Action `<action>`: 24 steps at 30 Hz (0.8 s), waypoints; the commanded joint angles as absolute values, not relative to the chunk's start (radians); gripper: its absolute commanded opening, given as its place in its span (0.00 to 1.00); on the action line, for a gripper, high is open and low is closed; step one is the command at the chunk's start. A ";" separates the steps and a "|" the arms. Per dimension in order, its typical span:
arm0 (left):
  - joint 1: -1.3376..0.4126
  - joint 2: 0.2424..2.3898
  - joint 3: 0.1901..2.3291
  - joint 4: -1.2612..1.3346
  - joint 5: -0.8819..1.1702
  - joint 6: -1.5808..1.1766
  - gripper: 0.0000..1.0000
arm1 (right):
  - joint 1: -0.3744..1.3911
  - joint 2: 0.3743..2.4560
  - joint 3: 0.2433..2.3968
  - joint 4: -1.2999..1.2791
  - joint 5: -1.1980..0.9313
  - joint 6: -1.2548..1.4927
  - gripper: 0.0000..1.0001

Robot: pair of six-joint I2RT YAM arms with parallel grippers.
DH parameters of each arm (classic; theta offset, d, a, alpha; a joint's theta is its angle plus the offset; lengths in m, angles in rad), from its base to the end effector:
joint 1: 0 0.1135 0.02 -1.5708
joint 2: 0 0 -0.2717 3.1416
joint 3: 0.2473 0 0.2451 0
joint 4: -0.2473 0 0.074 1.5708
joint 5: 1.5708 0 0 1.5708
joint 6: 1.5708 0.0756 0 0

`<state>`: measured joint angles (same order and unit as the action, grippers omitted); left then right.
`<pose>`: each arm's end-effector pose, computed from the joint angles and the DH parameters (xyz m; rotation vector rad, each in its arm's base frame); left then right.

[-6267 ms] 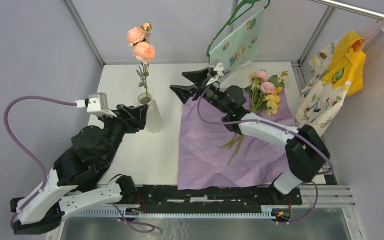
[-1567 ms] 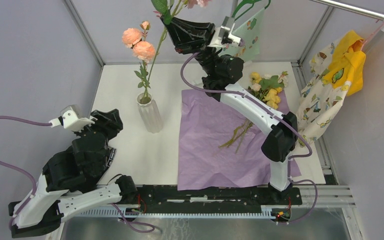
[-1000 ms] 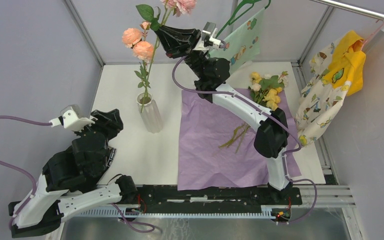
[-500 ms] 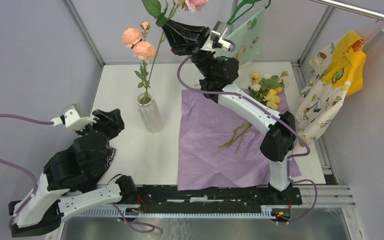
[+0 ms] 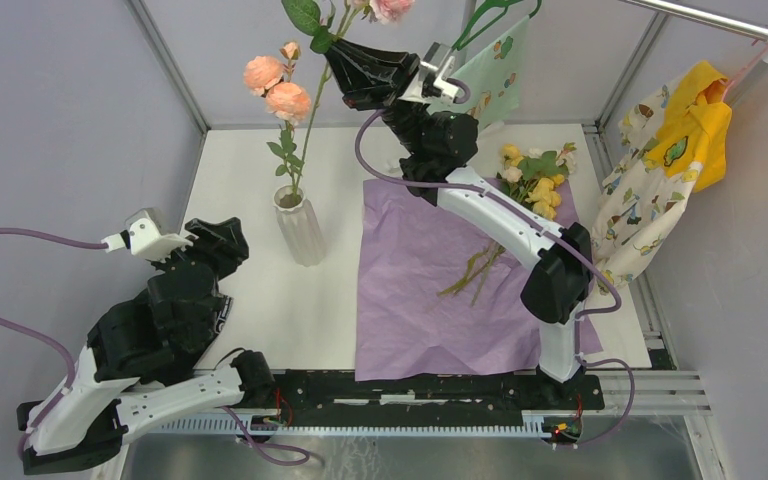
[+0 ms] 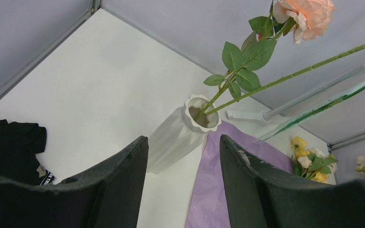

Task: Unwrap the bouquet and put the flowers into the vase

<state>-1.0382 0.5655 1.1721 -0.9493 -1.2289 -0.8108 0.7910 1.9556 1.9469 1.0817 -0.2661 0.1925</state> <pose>0.0843 -0.0028 0.4105 -0.5754 1.5869 -0.2084 0.2884 0.3200 0.5524 -0.4132 0.4144 1.0229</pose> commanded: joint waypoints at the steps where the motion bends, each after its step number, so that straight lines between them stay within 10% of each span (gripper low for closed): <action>1: -1.036 0.571 1.196 -0.943 -1.250 -0.839 0.63 | 0.793 1.934 1.889 1.136 -0.298 0.245 0.00; 24: -1.037 0.589 1.195 -0.924 -1.253 -0.824 0.63 | 0.860 2.052 1.760 1.120 -0.433 0.414 0.00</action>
